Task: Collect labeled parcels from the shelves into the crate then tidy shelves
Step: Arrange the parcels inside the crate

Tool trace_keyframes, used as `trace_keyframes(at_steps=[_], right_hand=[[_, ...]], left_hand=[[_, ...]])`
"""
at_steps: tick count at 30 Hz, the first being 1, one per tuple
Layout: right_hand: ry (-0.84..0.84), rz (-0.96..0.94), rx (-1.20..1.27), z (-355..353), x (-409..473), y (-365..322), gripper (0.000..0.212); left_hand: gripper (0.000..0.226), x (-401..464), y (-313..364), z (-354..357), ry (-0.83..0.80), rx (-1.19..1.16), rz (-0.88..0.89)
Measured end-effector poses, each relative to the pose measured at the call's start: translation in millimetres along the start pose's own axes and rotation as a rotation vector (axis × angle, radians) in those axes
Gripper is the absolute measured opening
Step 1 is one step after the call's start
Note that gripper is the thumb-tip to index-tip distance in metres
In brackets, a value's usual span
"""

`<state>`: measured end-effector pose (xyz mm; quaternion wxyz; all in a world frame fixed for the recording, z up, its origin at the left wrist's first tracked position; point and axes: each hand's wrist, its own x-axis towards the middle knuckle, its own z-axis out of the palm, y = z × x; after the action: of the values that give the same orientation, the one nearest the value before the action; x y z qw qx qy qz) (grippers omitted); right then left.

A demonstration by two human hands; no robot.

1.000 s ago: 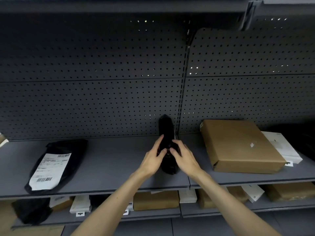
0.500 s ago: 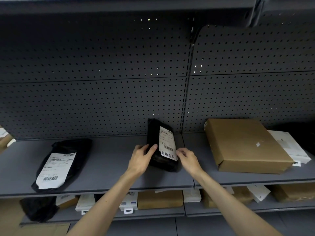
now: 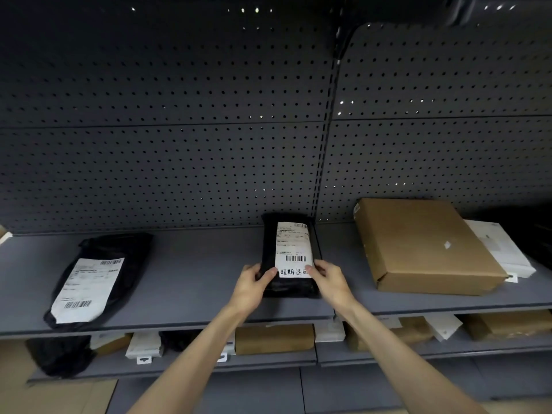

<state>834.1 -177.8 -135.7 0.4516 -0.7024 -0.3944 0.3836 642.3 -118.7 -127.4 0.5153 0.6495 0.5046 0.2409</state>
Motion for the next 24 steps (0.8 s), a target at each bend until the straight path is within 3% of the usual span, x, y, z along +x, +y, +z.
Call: trace_keyframes(at_steps=[3,7,17,24], right_hand=[[-0.019,-0.01,0.037,-0.3,-1.5,4.3,0.029],[-0.035,-0.039,0.073,-0.5,-11.8,0.9,0.03],[-0.014,-0.108,0.193,0.1,-27.4,3.2,0.031],[0.019,-0.182,0.283,-2.8,-20.5,-30.2,0.04]], left_hand=[[0.016,-2.2,-0.7,1.5,0.003,-0.04,-0.002],[0.037,-7.1,-1.7,4.3,0.014,-0.037,-0.007],[0.035,-27.2,-3.9,8.0,0.022,-0.188,0.107],[0.035,-29.3,26.2,-2.3,0.123,-0.278,0.213]])
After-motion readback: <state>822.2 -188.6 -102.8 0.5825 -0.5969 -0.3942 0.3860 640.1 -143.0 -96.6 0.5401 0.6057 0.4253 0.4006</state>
